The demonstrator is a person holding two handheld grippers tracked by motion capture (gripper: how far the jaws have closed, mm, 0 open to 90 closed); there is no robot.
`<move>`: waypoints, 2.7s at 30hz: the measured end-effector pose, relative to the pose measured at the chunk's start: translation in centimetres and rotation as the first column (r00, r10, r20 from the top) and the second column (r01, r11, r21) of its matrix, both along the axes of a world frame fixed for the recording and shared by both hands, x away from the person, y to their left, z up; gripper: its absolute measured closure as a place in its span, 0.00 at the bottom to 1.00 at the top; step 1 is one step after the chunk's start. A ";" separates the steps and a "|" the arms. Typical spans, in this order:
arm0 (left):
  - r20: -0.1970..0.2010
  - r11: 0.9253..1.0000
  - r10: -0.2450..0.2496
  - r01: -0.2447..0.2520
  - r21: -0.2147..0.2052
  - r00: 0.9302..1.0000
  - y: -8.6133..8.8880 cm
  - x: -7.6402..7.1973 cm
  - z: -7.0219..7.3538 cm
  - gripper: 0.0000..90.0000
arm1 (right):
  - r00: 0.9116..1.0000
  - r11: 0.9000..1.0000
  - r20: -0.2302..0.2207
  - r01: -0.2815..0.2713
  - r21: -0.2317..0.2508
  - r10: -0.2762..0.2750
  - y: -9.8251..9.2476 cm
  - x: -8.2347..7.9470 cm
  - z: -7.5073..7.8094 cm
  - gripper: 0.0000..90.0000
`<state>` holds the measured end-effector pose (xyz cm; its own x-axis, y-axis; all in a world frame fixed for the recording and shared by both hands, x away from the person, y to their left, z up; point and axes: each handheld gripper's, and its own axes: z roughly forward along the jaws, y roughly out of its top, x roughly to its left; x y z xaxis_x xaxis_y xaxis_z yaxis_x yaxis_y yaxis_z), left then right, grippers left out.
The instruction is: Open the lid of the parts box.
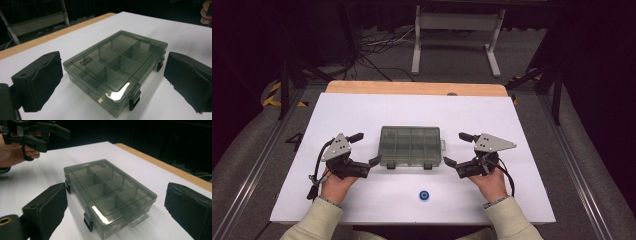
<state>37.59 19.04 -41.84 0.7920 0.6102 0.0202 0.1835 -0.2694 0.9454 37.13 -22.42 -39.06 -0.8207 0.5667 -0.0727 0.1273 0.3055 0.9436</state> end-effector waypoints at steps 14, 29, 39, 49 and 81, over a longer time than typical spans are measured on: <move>-0.111 0.991 -0.049 0.062 0.118 0.993 0.8 1.0 -2.1 0.05 | 0.992 0.995 -0.119 -0.039 -0.096 0.027 0.9 0.8 -2.9 0.13; -0.194 0.975 -0.055 0.095 0.202 0.979 0.0 1.4 -3.8 0.10 | 0.975 0.987 -0.221 -0.055 -0.152 0.020 1.3 1.6 -5.2 0.18; -0.237 0.973 -0.065 0.114 0.201 0.969 0.1 1.6 -4.0 0.31 | 0.977 0.983 -0.212 -0.054 -0.174 0.016 1.4 1.6 -5.6 0.40; -0.240 0.968 -0.053 0.108 0.225 0.969 -0.2 1.7 -4.2 0.56 | 0.977 0.977 -0.213 -0.054 -0.205 0.009 1.7 1.6 -6.0 0.60; -0.220 0.965 -0.081 0.132 0.226 0.972 -0.3 1.5 -4.0 0.79 | 0.983 0.972 -0.185 -0.052 -0.229 0.009 1.8 1.4 -6.0 0.80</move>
<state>39.05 18.74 -45.85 0.8542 0.5196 -0.0167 0.3260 -0.5104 0.7958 38.57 -20.60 -45.11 -0.8490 0.5263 -0.0476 0.2767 0.5195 0.8085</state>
